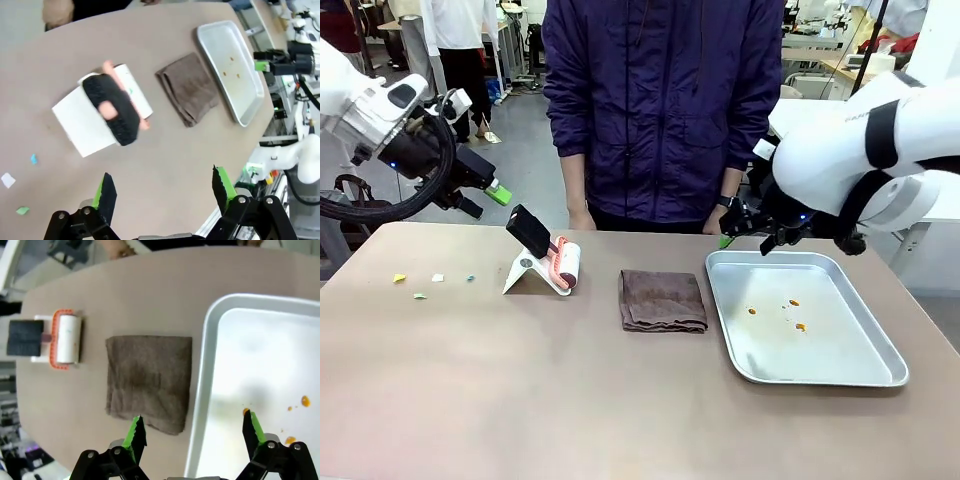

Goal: Clean the surface of the table.
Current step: Hold the Lint Roller with your left hand and the towel with your right hand.

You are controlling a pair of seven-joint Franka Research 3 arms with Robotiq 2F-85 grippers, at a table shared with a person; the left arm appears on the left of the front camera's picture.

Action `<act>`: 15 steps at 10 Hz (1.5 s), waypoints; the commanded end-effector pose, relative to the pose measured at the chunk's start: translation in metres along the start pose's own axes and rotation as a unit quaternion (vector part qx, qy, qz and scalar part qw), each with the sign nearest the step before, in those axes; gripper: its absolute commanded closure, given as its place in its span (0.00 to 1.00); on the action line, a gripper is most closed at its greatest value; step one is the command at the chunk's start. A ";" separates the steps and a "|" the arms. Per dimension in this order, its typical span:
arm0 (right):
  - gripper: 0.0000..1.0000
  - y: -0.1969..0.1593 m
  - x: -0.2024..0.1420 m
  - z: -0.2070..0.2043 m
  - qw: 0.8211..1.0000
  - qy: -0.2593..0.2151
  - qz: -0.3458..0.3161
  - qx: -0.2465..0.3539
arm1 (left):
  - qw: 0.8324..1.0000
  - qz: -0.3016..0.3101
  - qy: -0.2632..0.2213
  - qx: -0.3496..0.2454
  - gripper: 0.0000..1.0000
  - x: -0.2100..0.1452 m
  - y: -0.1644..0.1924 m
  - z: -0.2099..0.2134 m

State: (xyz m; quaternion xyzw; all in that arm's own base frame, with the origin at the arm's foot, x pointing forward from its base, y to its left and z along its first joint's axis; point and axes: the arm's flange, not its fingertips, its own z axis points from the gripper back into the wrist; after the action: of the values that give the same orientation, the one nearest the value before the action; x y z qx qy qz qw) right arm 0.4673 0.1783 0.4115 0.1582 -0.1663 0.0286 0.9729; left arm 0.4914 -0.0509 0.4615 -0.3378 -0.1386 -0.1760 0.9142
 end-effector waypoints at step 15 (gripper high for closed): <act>0.00 0.090 0.022 -0.094 0.985 0.167 0.021 -0.034 | 0.973 0.228 0.028 -0.017 0.00 0.045 0.041 -0.051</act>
State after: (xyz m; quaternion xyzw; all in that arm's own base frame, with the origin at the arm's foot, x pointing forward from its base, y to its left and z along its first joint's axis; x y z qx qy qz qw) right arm 0.4988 0.2839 0.3612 0.1536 -0.0155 0.0863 0.9842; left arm 0.5467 -0.0634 0.4107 -0.3553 -0.0353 0.0273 0.9337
